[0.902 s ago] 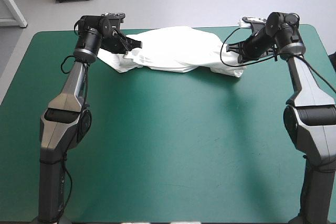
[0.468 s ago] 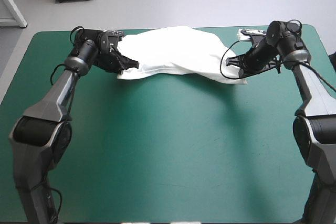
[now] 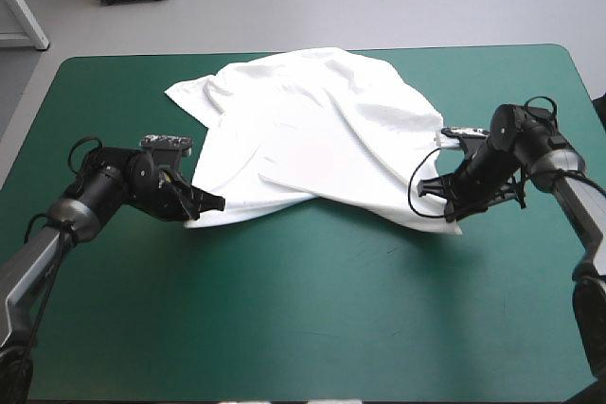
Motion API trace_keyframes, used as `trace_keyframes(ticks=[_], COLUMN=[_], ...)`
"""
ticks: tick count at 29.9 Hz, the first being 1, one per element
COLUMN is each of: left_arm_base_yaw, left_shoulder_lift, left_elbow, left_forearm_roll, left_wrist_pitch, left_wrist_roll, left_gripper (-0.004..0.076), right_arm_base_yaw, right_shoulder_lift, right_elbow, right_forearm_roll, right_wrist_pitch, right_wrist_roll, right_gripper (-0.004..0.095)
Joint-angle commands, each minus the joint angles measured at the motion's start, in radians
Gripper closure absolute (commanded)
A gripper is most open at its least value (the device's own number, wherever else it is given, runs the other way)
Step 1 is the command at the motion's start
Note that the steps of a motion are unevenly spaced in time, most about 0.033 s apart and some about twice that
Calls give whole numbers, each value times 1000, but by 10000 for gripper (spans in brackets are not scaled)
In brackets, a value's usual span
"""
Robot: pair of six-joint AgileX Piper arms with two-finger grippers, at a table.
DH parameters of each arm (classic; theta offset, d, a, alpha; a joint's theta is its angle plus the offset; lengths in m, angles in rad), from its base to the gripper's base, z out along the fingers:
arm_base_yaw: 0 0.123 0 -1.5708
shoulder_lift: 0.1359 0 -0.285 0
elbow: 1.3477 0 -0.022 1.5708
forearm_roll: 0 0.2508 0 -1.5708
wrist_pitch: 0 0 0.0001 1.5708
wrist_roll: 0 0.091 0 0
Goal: Fold the cloth
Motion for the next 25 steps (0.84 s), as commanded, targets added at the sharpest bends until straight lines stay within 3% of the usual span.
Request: trace_keyframes(ticks=[1, 11, 18, 25], left_arm_base_yaw=[-4, -4, -4, -4], left_shoulder_lift=[-114, -376, -516, -608], left_elbow=[82, 328, 395, 408], left_forearm_roll=[-60, -73, -77, -124], left_wrist_pitch=[33, 185, 363, 395], left_wrist_roll=[55, 74, 74, 74], left_gripper=[746, 746, 746, 746], right_arm_base_yaw=[1, 1, 1, 1], right_shoulder_lift=[-123, -261, -346, -435], right_elbow=[83, 329, 473, 590], right_forearm_roll=[-15, -33, 12, 60], right_wrist_pitch=[-7, 68, 68, 70], right_wrist_roll=[-14, -14, -14, -14], right_gripper=[921, 921, 921, 921])
